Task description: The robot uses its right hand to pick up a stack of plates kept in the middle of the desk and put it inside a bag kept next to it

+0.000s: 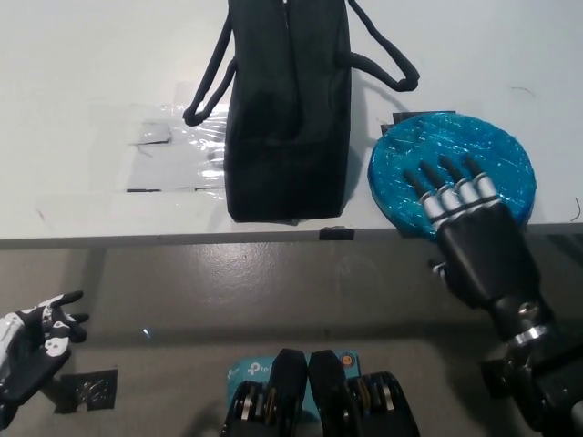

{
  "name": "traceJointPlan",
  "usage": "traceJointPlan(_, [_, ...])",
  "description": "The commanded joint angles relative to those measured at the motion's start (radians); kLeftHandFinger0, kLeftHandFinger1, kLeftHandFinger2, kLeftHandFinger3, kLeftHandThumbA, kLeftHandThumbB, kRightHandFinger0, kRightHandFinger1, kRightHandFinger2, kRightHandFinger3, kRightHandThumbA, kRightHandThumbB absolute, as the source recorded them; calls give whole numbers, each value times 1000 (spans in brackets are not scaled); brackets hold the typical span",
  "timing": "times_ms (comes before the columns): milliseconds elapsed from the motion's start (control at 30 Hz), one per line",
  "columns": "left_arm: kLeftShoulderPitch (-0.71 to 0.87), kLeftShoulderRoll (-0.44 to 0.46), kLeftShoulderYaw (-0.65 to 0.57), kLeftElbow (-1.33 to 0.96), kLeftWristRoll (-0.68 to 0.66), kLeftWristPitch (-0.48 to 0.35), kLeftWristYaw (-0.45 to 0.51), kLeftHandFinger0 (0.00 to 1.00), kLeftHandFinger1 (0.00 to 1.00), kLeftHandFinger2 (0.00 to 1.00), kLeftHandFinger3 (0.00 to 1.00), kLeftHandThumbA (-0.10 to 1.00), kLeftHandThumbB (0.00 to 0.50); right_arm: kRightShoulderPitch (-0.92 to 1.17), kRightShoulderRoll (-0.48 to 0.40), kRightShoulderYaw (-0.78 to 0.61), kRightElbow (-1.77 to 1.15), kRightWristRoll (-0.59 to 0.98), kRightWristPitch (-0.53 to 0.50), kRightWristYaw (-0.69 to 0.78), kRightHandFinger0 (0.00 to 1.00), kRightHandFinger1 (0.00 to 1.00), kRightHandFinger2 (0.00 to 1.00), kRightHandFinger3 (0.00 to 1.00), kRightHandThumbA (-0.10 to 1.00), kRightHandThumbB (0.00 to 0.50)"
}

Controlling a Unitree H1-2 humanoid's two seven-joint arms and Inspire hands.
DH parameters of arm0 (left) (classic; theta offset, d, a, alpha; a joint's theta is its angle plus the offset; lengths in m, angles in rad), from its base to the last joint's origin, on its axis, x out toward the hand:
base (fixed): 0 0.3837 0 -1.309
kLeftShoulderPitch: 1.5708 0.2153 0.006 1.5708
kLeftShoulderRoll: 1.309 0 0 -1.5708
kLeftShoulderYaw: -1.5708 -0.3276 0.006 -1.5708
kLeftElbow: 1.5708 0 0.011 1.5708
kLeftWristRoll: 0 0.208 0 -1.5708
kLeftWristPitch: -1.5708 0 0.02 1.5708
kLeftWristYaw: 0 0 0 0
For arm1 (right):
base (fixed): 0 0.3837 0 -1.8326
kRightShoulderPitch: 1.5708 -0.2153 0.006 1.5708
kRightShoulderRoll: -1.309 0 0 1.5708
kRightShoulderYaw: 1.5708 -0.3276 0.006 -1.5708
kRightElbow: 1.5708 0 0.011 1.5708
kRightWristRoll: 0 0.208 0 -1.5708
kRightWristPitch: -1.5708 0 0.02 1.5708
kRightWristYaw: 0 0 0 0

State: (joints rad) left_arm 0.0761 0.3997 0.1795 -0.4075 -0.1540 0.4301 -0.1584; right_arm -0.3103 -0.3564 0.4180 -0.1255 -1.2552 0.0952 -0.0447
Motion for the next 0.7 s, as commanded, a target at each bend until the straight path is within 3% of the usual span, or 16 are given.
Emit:
traceJointPlan(0, [-10,32,7,-21,-12,-8,-24,684,757,852,1000,-100,18,-11,-8,11,10,-40,-25,-30,1000,1000,1000,1000,940,500])
traceJointPlan(300, [-6,29,13,-21,-19,-15,-39,687,766,854,1000,-100,9,28,28,8,17,-51,10,11,1000,1000,1000,1000,932,500])
traceJointPlan(333, [2,26,17,-21,-25,-23,-43,698,769,849,1000,-100,17,37,37,-2,9,-47,25,18,1000,1000,1000,1000,789,500])
traceJointPlan(367, [1,26,17,-20,-24,-24,-44,698,768,847,1000,-100,17,37,37,-6,9,-44,26,21,1000,1000,1000,1000,752,500])
traceJointPlan(400, [1,27,17,-15,-25,-25,-47,695,764,845,1000,-100,22,33,34,-16,8,-29,24,29,1000,1000,1000,1000,537,500])
traceJointPlan(500, [1,27,18,-15,-25,-26,-48,692,762,844,1000,-100,21,34,36,-21,7,-29,22,32,1000,1000,1000,1000,528,500])
traceJointPlan(533, [-4,28,15,-9,-22,-39,-51,671,742,826,1000,-100,4,-16,20,-83,17,-32,86,95,1000,1000,1000,1000,242,490])
traceJointPlan(667, [-4,28,16,-9,-20,-42,-53,663,736,824,1000,-100,3,-19,25,-104,22,-29,79,103,1000,1000,1000,1000,271,500])
